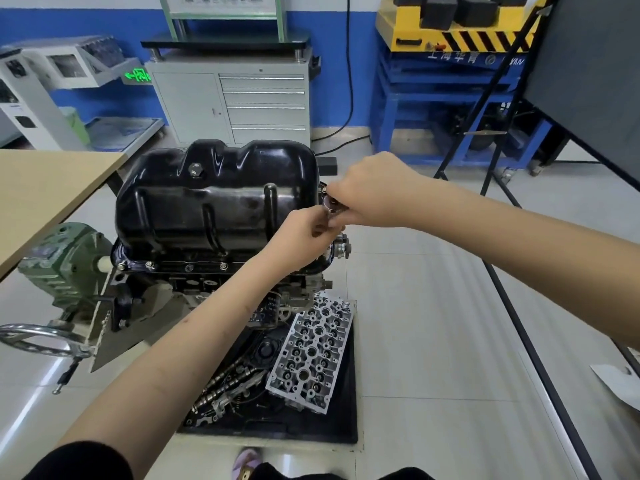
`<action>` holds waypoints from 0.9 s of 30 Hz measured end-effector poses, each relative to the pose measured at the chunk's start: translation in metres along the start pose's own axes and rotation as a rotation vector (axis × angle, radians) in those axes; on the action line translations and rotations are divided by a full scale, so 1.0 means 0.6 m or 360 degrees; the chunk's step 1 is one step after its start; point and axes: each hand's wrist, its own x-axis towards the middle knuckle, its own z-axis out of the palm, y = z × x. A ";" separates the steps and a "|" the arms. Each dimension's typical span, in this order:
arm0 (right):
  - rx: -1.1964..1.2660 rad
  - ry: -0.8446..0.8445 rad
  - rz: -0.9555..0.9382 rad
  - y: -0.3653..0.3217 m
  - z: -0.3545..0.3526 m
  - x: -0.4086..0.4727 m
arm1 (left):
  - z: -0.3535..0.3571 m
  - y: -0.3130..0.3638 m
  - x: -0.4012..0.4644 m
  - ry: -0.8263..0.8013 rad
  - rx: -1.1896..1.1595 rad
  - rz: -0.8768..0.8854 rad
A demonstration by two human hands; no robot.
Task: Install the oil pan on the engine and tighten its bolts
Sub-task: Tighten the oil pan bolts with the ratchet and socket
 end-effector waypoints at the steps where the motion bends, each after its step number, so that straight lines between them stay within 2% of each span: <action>1: 0.0116 -0.0031 0.0109 -0.007 0.004 -0.002 | 0.002 -0.002 0.000 0.0015 0.0017 0.0003; 3: 0.0452 -0.0081 0.0325 -0.025 0.014 -0.005 | 0.004 -0.005 -0.001 0.0068 -0.0002 -0.0017; 5: 0.0617 -0.0076 0.0375 -0.033 0.018 -0.006 | 0.002 -0.009 -0.002 0.0038 0.0013 -0.0074; 7: 0.0561 -0.0101 0.0230 -0.022 0.012 -0.002 | -0.002 -0.011 -0.002 -0.0043 0.0068 -0.0094; 11: 0.0297 -0.0153 -0.0299 0.017 -0.006 0.012 | -0.003 -0.008 0.002 -0.0148 0.0063 -0.0063; 12: 0.0257 -0.0153 -0.0338 0.022 -0.007 0.014 | -0.002 -0.007 0.002 -0.0155 0.0076 -0.0046; 17: 0.0106 -0.0064 -0.0068 0.014 -0.006 0.012 | 0.000 -0.013 0.001 -0.0096 -0.0013 -0.0094; 20: 0.0541 -0.0084 0.0303 -0.017 0.018 -0.003 | 0.006 -0.018 -0.001 -0.0045 -0.0038 -0.0079; 21: 0.0594 -0.0068 0.0340 -0.025 0.023 -0.003 | 0.008 -0.020 -0.001 -0.0031 -0.0024 -0.0075; 23: 0.0537 -0.0063 0.0260 -0.021 0.021 -0.001 | 0.009 -0.023 -0.001 -0.0036 0.0008 -0.0078; 27: 0.0346 -0.0184 -0.0202 0.025 -0.004 0.011 | 0.009 -0.021 0.004 -0.0097 0.0075 -0.0068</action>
